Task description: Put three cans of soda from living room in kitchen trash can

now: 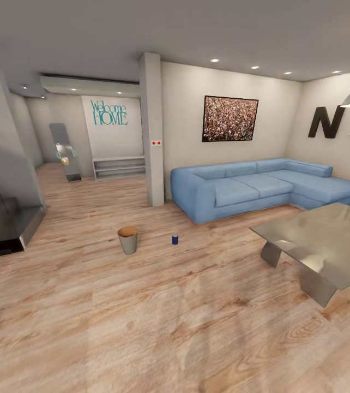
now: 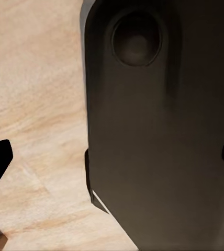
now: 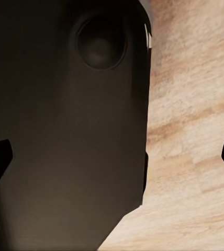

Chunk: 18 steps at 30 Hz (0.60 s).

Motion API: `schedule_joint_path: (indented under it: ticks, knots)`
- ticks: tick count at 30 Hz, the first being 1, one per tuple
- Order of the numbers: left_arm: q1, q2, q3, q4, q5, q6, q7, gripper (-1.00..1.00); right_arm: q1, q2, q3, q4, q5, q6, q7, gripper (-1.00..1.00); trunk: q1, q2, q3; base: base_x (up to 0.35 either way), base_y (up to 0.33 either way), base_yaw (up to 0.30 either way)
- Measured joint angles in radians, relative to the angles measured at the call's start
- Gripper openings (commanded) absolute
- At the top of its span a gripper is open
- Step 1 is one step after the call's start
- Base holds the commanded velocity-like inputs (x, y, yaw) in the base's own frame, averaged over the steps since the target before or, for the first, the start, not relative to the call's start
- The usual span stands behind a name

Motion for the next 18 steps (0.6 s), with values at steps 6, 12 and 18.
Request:
schedule_joint_path:
  ticks: [6,12,18]
  knots:
    - [0.0,0.003,0.0,0.0,0.0,0.0,0.0,1.0,0.0,-0.002,-0.001,0.0,-0.001,-0.001,0.0,1.0,0.0,0.0,0.0,0.0,0.0,0.0]
    - [0.0,0.005,0.0,0.0,0.0,0.0,0.0,1.0,0.0,-0.002,-0.002,0.0,-0.001,0.0,0.0,1.0,0.0,0.0,0.0,0.0,0.0,0.0]
    - [0.0,0.005,0.0,0.0,0.0,0.0,0.0,1.0,0.0,-0.003,-0.002,0.0,-0.001,-0.001,0.0,1.0,0.0,0.0,0.0,0.0,0.0,0.0]
